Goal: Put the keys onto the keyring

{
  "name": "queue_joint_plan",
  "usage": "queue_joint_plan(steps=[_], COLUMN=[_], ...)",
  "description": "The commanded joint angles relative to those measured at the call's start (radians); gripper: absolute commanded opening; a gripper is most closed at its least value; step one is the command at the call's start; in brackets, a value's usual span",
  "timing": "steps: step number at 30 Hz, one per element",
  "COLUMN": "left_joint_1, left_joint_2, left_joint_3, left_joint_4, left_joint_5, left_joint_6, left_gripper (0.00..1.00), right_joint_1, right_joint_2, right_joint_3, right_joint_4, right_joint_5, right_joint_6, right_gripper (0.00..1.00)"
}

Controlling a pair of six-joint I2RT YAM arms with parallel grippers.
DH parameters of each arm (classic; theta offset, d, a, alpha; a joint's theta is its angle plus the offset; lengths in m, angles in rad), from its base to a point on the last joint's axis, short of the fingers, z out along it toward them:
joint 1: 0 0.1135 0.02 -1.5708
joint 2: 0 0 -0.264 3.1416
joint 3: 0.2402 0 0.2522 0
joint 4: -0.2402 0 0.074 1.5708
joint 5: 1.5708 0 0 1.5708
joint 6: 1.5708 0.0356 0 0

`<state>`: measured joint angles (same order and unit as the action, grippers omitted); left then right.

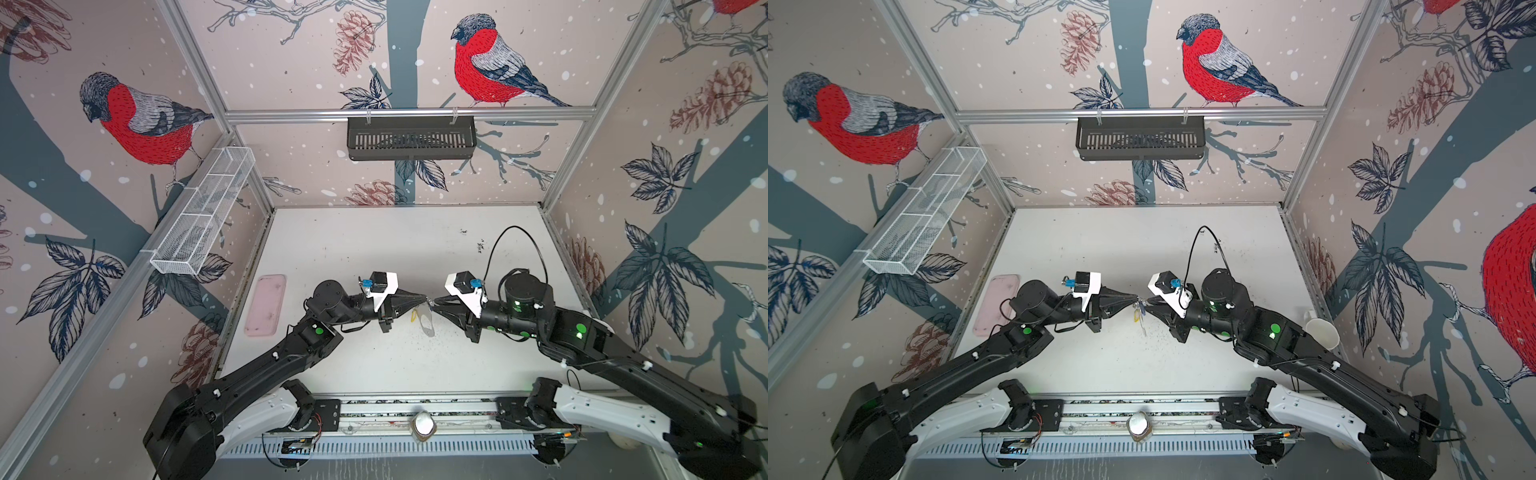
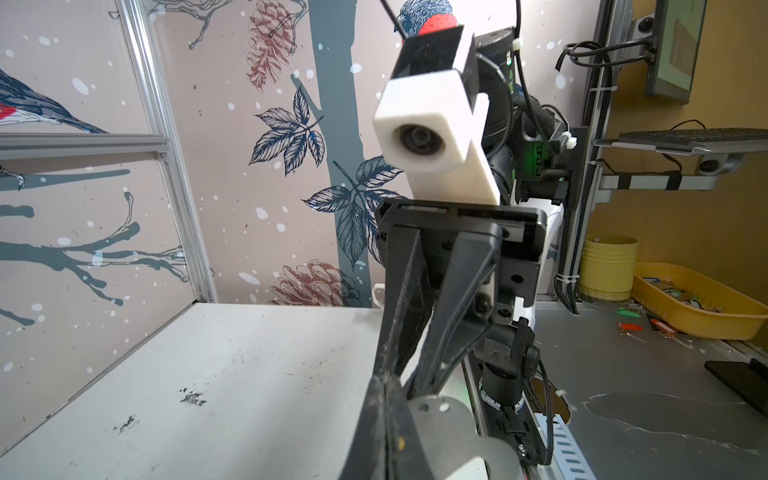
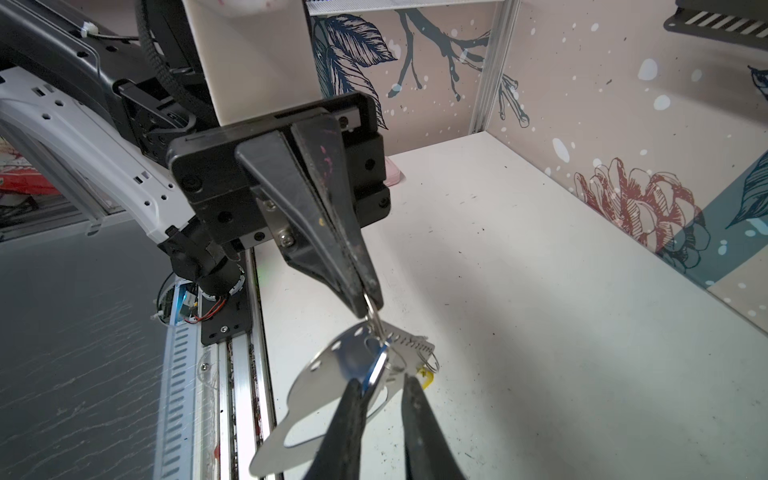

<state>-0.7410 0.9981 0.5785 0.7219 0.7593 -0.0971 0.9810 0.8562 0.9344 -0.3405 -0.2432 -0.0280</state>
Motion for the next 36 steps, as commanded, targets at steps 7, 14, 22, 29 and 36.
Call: queue_joint_plan(steps=[7,14,22,29,36], left_joint_1=[0.002,0.002,0.002,0.002,0.002], left_joint_2=[0.036,0.055,0.047,0.016,-0.001], left_joint_3=[-0.01,-0.037,-0.057,-0.07,-0.073], left_joint_4=[0.199,0.285,0.308,0.298,0.286], left_joint_5=[0.054,0.058,0.046,0.034,0.031], left_joint_6=[-0.073,-0.111,-0.116,-0.103,-0.096], left_gripper=[0.0,0.0,0.0,0.0,0.0], right_joint_1=[0.004,0.037,0.097,0.1,0.1], right_joint_2=[0.025,0.069,0.106,0.029,-0.072], right_joint_3=[-0.03,-0.016,0.002,-0.025,-0.035], right_joint_4=[0.139,0.129,0.09,0.078,0.079], right_joint_5=[-0.062,-0.105,-0.089,0.037,0.105], right_joint_6=[0.034,0.016,-0.019,-0.002,0.013], right_gripper=[0.04,0.0,0.0,0.14,0.25])
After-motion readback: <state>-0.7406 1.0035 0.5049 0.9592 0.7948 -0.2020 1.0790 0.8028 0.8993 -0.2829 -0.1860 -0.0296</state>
